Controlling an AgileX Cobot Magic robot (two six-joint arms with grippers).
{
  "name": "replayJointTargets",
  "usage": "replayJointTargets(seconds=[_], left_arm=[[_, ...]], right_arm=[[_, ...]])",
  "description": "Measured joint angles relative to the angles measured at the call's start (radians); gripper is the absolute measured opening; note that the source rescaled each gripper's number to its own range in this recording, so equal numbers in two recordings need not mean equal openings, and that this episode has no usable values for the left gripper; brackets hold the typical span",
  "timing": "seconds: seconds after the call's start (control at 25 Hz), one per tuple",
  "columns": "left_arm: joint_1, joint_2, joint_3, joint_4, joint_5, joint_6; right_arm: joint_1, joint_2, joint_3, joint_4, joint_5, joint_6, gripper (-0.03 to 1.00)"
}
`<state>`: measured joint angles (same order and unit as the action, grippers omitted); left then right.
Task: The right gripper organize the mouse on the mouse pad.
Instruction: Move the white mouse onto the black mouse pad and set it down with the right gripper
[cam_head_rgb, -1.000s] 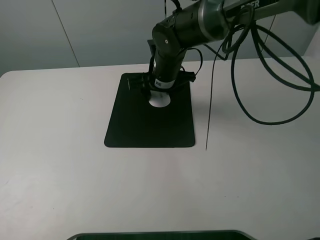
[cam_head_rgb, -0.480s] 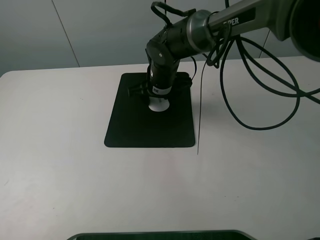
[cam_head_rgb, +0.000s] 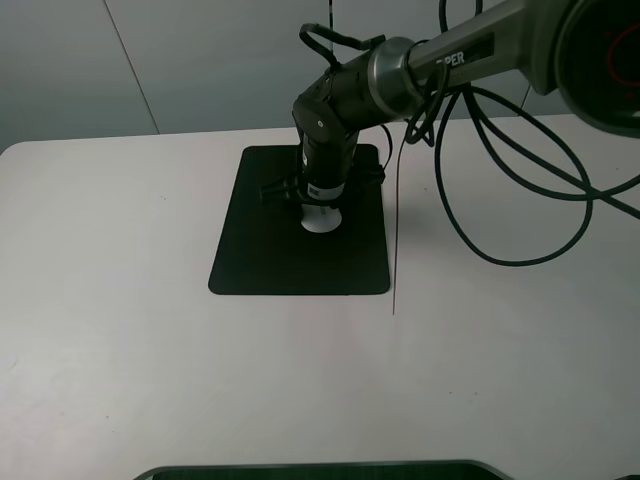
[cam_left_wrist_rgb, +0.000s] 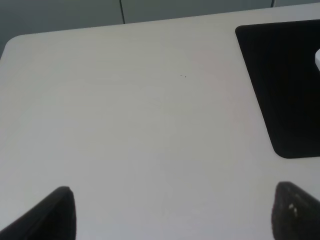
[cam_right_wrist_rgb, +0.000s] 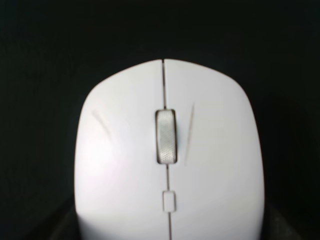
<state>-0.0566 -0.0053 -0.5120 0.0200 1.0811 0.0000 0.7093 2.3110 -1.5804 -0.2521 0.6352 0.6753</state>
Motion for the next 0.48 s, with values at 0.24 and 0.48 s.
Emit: replayJointTargets(seconds=[0.24,0.48], left_arm=[[0.0,0.0,0.0,0.0,0.0,0.0],[0.0,0.0,0.0,0.0,0.0,0.0]], right_arm=[[0.0,0.001,0.0,0.004,-0.002,-0.002,0.31],[0.0,0.003,0.0,0.022,-0.019,-0.002,0.94]])
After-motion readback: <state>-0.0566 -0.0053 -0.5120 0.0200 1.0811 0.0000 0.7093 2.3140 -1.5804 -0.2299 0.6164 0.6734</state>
